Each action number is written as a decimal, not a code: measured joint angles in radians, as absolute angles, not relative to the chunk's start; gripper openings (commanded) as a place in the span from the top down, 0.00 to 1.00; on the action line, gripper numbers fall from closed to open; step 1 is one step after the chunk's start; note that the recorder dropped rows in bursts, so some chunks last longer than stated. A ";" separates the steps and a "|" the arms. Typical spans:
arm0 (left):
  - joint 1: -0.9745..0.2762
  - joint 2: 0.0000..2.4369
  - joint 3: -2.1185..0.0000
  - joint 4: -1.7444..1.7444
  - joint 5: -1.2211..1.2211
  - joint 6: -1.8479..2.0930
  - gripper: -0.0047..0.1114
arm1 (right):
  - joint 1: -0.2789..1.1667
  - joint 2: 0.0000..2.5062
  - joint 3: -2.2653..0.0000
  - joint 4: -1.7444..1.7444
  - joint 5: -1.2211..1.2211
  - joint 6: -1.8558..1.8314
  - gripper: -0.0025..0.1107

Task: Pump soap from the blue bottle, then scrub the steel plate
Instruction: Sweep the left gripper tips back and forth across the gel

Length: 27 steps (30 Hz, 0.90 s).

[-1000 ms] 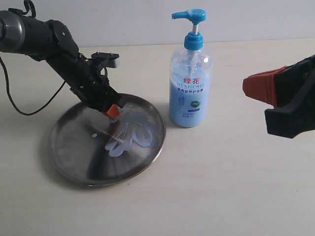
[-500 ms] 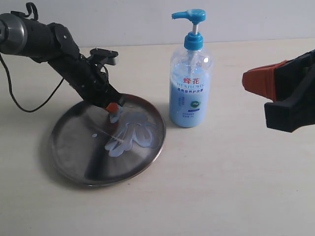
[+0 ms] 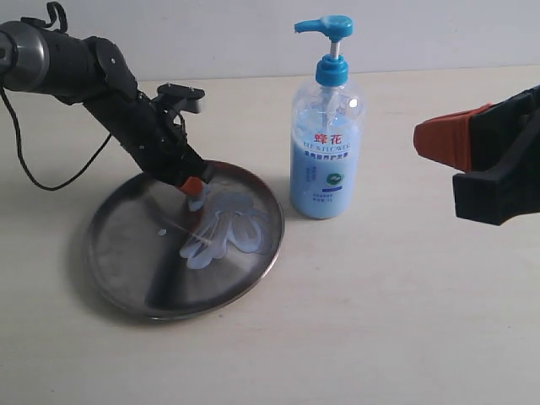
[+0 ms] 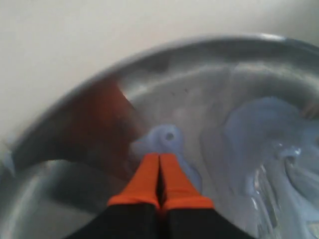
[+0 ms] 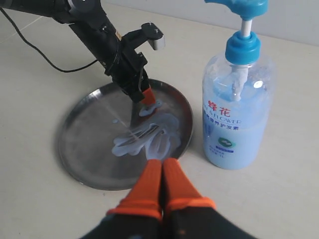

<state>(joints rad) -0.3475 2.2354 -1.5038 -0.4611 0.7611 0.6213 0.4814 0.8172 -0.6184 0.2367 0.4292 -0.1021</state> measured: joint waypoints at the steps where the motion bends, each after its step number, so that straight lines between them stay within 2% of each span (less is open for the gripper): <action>1: -0.347 2.235 -1.504 -0.463 0.782 0.621 0.96 | 0.481 0.817 -0.618 0.237 0.429 -0.102 0.98; 9: -0.359 2.235 -1.507 -0.474 0.964 0.623 0.96 | 0.481 0.817 -0.618 0.237 0.429 -0.102 0.98; 14: -0.400 2.235 -1.507 -0.461 0.986 0.621 0.96 | 0.481 0.817 -0.618 0.237 0.429 -0.102 0.98; 27: -0.418 2.225 -1.507 -0.289 0.687 0.438 0.96 | 0.481 0.817 -0.618 0.256 0.431 -0.102 0.98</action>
<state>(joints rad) -0.4176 2.2250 -1.5075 -0.2888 0.6865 0.4382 0.4814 0.8172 -0.6184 0.2556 0.4311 -0.1021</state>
